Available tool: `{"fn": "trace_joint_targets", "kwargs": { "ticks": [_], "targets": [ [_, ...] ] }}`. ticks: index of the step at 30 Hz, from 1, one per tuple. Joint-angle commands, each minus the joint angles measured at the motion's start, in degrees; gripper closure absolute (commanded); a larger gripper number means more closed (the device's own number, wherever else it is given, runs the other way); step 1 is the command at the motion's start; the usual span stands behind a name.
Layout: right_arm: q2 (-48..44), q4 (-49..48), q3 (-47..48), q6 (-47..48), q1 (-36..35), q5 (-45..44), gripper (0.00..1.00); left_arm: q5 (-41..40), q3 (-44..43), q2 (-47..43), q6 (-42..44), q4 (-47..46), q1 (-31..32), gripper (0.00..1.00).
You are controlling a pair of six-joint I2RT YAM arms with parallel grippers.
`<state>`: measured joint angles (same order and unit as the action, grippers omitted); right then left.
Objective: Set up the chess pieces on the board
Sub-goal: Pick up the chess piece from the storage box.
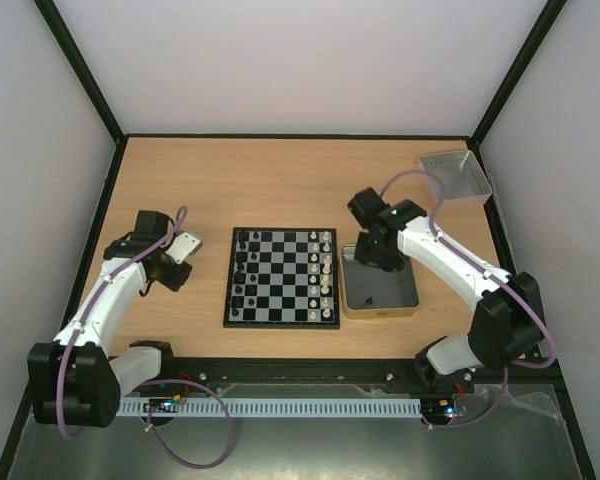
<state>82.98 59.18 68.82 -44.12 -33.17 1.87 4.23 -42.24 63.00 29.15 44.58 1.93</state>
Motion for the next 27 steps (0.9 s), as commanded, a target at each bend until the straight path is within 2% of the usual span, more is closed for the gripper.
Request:
{"fn": "trace_joint_targets", "kwargs": {
  "ticks": [1,13,24,27],
  "targets": [
    [-2.8,-1.4,-10.3,4.3,3.0,0.2,0.65,-0.7,-1.7,1.0,-0.1,2.2,-0.5,0.62],
    [-3.7,-11.4,-23.2,7.2,5.7,7.9,0.65,-0.7,-8.5,2.0,-2.2,4.8,-0.5,0.62],
    [-1.8,-15.1,-24.3,7.4,5.7,10.3,0.66,0.1,-8.2,1.6,-3.1,5.8,-0.5,0.62],
    [-1.4,-14.7,-24.5,7.5,5.7,10.2,0.7,0.1,-8.0,1.4,-3.2,5.8,-0.5,0.62]
  ]
}}
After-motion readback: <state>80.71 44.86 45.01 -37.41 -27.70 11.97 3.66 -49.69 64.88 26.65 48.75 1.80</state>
